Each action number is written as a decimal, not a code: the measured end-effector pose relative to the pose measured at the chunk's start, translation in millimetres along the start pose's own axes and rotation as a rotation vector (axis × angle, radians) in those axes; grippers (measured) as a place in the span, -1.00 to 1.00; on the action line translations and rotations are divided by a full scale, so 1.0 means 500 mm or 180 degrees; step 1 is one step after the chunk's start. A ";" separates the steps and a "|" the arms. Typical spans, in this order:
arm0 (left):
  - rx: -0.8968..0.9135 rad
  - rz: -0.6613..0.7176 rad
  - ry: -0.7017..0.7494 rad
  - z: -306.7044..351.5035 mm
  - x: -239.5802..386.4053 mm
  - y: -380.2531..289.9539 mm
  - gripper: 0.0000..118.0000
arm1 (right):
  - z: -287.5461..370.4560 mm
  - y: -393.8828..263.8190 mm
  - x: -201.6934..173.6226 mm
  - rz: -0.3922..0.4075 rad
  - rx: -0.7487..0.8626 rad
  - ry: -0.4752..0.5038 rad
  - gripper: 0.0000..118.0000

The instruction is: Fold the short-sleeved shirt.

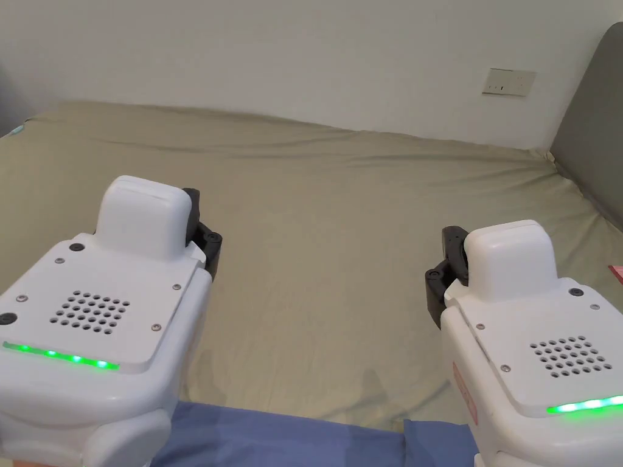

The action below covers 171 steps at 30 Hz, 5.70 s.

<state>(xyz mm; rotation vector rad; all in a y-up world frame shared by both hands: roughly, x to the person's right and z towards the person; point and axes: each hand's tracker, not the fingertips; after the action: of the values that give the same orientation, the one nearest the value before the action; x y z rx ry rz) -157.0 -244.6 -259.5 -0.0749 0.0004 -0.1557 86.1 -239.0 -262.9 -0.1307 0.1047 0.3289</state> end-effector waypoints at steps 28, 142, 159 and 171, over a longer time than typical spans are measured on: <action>-0.3159 0.2220 -0.0629 -0.061 -0.452 -0.615 0.67 | -0.079 -0.191 0.039 0.0117 -0.1080 0.0091 -0.98; -0.2458 0.0116 -0.2126 -0.018 0.232 -0.491 -1.00 | 0.007 -0.173 0.066 0.0007 -0.1298 0.0315 -0.98; -0.2903 0.3401 -0.1676 -0.151 -0.371 -0.621 0.98 | -0.002 -0.177 0.051 0.0061 -0.1356 0.0416 -0.98; -0.3452 0.3266 -0.1857 -0.207 -0.168 -0.635 -0.80 | -0.005 -0.161 0.030 -0.0077 -0.1329 0.0670 -0.98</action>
<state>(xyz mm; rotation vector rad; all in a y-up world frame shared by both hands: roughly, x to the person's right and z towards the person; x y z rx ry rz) -290.0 -552.1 -339.5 -1.1769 -0.4556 0.9184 126.4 -310.1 -258.5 -0.5802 0.2421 0.3087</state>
